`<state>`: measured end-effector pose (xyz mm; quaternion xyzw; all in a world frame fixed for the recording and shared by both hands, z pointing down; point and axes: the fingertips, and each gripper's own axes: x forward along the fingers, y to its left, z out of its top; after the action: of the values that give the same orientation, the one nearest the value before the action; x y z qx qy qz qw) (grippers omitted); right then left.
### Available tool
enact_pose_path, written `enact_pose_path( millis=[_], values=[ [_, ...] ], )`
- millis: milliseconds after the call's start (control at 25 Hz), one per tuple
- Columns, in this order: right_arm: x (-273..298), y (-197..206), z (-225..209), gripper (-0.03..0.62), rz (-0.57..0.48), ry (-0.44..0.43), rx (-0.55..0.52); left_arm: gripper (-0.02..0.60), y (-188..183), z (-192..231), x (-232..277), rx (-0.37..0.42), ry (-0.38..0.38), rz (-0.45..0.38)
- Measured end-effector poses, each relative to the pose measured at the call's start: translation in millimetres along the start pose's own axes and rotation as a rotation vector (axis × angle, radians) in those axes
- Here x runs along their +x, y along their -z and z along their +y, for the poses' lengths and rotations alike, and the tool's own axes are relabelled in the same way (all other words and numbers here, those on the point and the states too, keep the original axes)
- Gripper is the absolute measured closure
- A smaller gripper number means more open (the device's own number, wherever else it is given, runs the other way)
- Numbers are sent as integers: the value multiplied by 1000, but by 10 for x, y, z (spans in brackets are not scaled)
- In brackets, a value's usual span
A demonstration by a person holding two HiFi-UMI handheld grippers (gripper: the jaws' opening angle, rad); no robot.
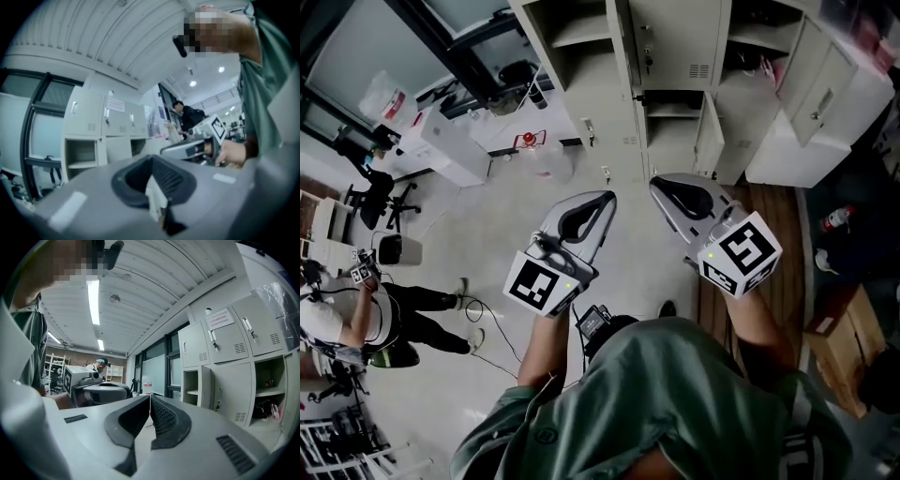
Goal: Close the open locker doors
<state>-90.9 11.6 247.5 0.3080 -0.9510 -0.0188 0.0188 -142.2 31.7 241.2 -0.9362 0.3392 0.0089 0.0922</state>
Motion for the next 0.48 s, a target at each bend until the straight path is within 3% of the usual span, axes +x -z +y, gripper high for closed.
enact_pose_path(
  millis=[480],
  values=[
    [429, 93, -596, 588, 22, 9, 26, 580, 191, 523, 412, -24, 4, 25]
  ],
)
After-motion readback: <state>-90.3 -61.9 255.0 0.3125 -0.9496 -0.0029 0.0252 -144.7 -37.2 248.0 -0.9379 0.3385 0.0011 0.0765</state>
